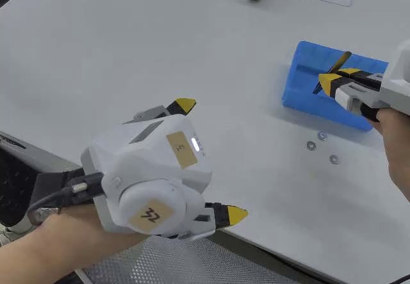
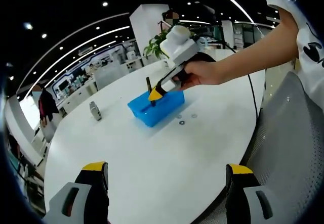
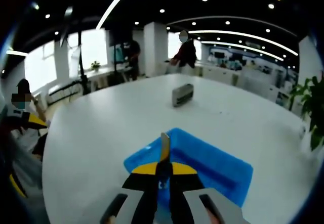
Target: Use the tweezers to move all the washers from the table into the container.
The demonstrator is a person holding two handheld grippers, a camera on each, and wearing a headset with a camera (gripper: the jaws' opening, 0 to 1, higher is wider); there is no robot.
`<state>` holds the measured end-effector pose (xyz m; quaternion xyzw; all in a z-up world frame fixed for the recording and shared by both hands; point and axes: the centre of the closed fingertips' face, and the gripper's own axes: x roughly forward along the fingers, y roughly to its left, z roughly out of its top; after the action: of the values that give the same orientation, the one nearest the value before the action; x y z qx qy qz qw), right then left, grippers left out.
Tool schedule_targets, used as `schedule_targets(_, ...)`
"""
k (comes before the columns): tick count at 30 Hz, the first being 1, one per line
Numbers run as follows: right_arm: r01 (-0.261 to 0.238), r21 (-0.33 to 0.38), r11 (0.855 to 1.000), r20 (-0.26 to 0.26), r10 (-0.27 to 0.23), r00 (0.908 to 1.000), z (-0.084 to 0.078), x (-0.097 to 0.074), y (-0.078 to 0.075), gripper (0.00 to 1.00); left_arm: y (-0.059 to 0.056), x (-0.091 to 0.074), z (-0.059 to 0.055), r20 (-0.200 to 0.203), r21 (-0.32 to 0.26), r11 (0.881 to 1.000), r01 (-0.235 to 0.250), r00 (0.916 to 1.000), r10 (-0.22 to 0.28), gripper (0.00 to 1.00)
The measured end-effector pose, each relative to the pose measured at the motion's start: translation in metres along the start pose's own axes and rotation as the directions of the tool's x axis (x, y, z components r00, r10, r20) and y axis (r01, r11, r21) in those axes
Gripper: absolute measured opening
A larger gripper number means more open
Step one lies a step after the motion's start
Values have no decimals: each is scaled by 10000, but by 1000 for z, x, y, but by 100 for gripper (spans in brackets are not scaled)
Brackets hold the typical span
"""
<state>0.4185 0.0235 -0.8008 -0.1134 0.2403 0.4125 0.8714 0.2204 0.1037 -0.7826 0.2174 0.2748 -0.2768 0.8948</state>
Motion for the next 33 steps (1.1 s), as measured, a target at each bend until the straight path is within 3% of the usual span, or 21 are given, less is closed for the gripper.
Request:
schedule_targets(7, 83, 83, 9999, 146, -84, 9999, -2, -2, 0, 4, 1, 0, -1, -49, 62, 10000, -59, 10000, 60, 94)
schedule_targets(12, 57, -349, 9994, 85, -54, 9999, -2, -3, 2, 4, 0, -1, 0, -7, 19, 10000, -3, 10000, 3, 95)
schedule_targets(18, -72, 240, 9997, 91, 70, 9999, 1, -6, 2, 4, -1, 0, 0, -29, 24, 10000, 71, 10000, -71, 96)
schedule_targets(27, -37, 365, 9993, 687, 12, 9976, 20, -31, -1, 4, -1, 0, 0, 13, -11, 10000, 78, 10000, -78, 96)
schedule_targets(33, -47, 518, 9986, 1009, -6, 9949, 27, -50, 7, 4, -1, -1, 0, 23, -25, 10000, 92, 10000, -92, 96)
